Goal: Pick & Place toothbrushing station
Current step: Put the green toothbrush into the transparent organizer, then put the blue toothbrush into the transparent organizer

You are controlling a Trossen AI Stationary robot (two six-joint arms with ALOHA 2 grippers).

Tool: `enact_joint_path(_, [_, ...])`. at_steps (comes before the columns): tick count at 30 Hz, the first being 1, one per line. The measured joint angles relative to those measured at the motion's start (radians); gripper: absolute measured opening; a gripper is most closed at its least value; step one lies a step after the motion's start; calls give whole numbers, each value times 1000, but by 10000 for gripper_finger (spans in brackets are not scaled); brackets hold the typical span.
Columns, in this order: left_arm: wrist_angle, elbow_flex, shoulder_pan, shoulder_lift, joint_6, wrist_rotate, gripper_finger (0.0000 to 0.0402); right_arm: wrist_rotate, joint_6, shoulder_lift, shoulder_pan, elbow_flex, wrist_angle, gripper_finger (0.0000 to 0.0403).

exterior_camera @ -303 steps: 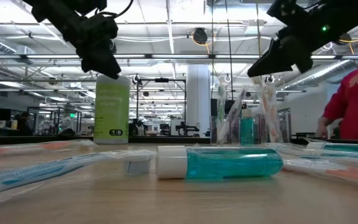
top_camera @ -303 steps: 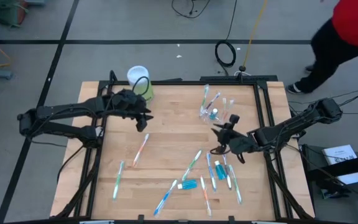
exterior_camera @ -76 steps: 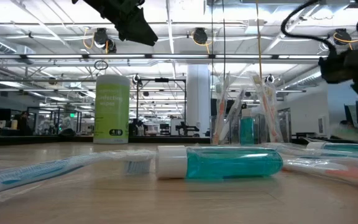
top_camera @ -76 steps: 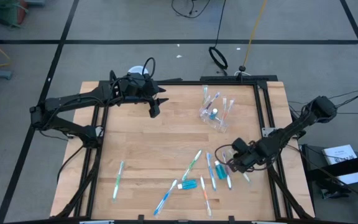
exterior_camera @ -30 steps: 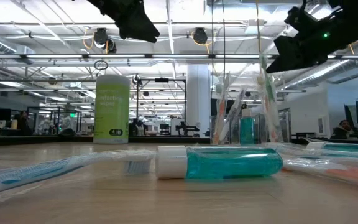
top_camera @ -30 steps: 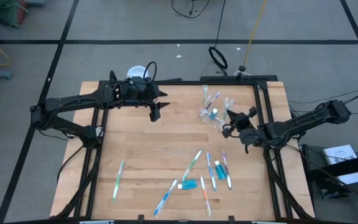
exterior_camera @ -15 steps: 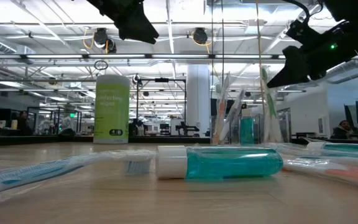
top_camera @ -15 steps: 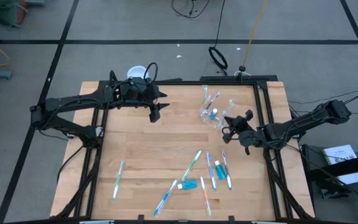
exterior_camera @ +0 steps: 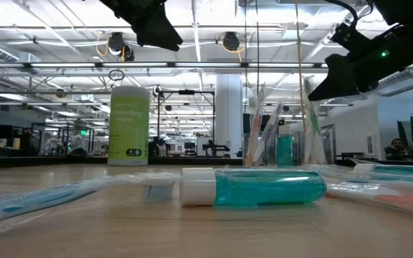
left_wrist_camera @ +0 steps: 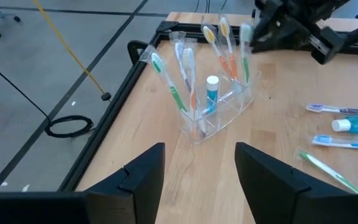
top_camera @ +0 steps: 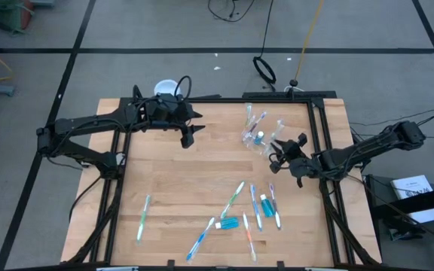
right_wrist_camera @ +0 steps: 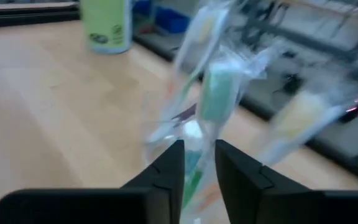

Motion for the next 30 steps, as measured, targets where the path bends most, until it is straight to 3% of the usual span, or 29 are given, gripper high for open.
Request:
enact_joint_path(6, [-63,0,0,0,-15,0,192,222,-89,-61,0,0,16,96])
enact_joint_path(11, [-141,0,0,0,-41,1,191,287,-229,-140,0,0,129,90])
enact_joint_path(14, [-178,0,0,0,-56,1,191,291,-382,-182,0,0,279,90])
enact_joint_path(18, [-218,0,-7,0,-78,0,191,282,-584,-201,0,0,642,89])
enact_joint_path(21, [-273,0,-25,0,-121,1,191,206,-670,-201,0,0,843,89])
enact_joint_path(26, [-427,0,-80,0,-198,2,191,-22,-699,-190,0,0,865,89])
enact_joint_path(30, [-511,0,-145,0,-337,1,191,-125,-715,-164,-18,0,933,89])
